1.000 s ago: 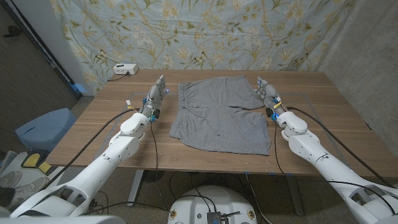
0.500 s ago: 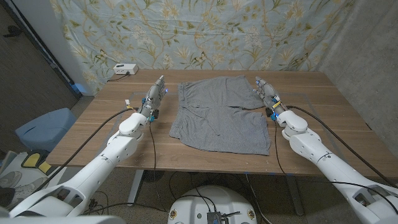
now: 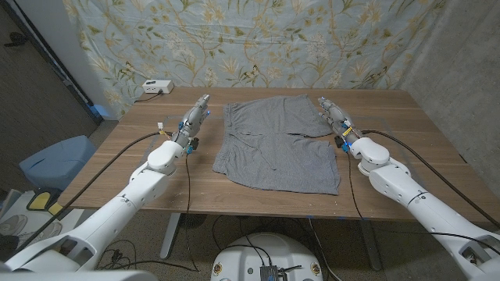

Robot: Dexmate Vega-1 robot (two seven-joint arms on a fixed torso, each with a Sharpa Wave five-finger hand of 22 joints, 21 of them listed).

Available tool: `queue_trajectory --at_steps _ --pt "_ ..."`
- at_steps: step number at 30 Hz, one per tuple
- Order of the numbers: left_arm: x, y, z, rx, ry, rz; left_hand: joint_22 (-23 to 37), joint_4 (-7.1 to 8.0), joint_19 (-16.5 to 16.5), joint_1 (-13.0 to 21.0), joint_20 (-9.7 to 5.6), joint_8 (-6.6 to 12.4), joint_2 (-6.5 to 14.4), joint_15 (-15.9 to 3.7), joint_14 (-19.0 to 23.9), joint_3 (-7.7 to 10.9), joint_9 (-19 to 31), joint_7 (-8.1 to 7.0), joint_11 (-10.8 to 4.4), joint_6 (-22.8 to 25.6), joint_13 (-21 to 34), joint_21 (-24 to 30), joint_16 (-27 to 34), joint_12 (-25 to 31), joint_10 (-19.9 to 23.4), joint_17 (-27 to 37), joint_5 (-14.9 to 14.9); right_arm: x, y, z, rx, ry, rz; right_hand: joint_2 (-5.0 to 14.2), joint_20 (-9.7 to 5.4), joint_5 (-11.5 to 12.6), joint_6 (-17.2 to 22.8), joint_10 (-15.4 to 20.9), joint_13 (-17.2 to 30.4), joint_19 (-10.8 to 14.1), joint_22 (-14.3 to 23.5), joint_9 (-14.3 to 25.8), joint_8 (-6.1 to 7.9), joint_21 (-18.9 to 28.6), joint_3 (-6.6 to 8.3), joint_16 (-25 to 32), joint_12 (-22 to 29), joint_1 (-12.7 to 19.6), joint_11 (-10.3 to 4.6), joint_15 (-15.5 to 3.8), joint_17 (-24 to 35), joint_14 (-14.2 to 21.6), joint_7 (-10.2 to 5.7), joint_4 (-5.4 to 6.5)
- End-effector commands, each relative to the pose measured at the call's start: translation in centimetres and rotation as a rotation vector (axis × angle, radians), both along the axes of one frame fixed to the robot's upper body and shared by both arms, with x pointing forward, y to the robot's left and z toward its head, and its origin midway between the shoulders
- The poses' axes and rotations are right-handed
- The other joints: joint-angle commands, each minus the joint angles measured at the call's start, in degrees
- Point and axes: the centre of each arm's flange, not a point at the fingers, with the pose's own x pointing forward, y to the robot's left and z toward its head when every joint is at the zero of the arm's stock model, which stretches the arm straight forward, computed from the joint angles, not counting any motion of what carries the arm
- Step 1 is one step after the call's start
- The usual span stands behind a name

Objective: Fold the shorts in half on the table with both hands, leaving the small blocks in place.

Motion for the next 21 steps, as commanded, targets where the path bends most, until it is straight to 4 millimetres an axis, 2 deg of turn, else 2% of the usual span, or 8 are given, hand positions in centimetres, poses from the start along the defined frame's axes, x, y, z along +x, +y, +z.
queue_trajectory --at_steps 1,10,14,15,16,21 --pt "-1.5 -0.1 0.2 0.128 -0.02 0.055 0.22 -0.48 0.08 0.9 0.72 0.25 -0.09 0.7 -2.69 0.24 0.3 -0.32 0.31 -3.19 0.17 0.36 0.53 0.54 -4.44 0.11 -0.24 -2.0 0.1 -0.1 -0.109 0.012 -0.072 0.65 0.36 0.26 0.88 0.88 0.17 0.54 0.13 0.09 0.43 0.19 0.15 0.56 0.55 -0.24 0.35 0.23 0.35 0.71 -0.2 0.61" --pt "-3.3 -0.3 0.7 0.272 -0.04 0.113 0.25 -0.92 0.63 1.36 0.68 0.15 -0.08 0.75 -1.9 0.23 0.32 -0.05 0.67 -2.24 0.18 0.49 0.47 0.65 -3.15 0.14 -0.49 -3.4 0.5 -0.3 -0.193 0.018 -0.113 0.62 0.94 0.27 1.65 2.47 0.22 0.83 0.14 0.11 0.55 0.26 0.03 1.1 0.97 -0.57 0.5 0.43 0.48 2.13 -0.14 1.19" --pt "-4.0 -0.6 0.9 0.341 -0.052 0.141 0.23 -1.26 0.92 1.74 0.62 -0.06 0.02 0.7 -1.63 0.29 0.34 0.07 0.56 -2.09 0.18 0.51 0.36 0.5 -2.89 0.15 -0.65 -4.0 0.6 -0.5 -0.225 0.02 -0.126 0.73 1.08 0.32 2.15 3.02 0.23 1.11 0.14 0.11 0.66 0.34 0.18 1.2 1.09 -0.35 0.59 0.45 0.45 2.58 -0.06 1.2" --pt "-4.2 -0.7 0.9 0.358 -0.054 0.144 0.22 -1.35 0.94 1.85 0.67 -0.13 0.06 0.69 -1.59 0.31 0.34 0.04 -0.01 -2.11 0.18 0.49 0.32 0.35 -3.09 0.15 -0.69 -4.2 0.7 -0.5 -0.237 0.019 -0.131 0.74 1.06 0.33 2.19 3.03 0.23 1.11 0.14 0.12 0.67 0.33 0.2 1.21 1.09 -0.33 0.57 0.41 0.45 2.62 -0.12 1.2" --pt "-4.4 -0.8 1.0 0.374 -0.055 0.148 0.22 -1.41 0.98 1.92 0.63 -0.17 0.08 0.69 -1.55 0.32 0.35 0.08 0.48 -2.09 0.18 0.49 0.29 0.36 -2.93 0.16 -0.72 -4.4 0.7 -0.6 -0.242 0.022 -0.138 0.78 1.06 0.35 2.26 3.04 0.24 1.17 0.14 0.12 0.67 0.35 0.25 1.23 1.07 -0.26 0.55 0.41 0.44 2.71 -0.16 1.19" --pt "-5.4 -0.9 1.0 0.437 -0.058 0.172 0.21 -1.59 0.93 2.14 0.65 -0.43 0.23 0.67 -1.69 0.38 0.37 0.11 0.49 -2.45 0.19 0.4 0.13 0.1 -3.19 0.18 -0.83 -5.2 0.8 -0.6 -0.286 0.021 -0.156 0.93 1.05 0.42 2.6 3.31 0.25 1.34 0.13 0.12 0.72 0.38 0.49 1.25 1.08 0.05 0.64 0.38 0.41 2.96 -0.15 1.16"
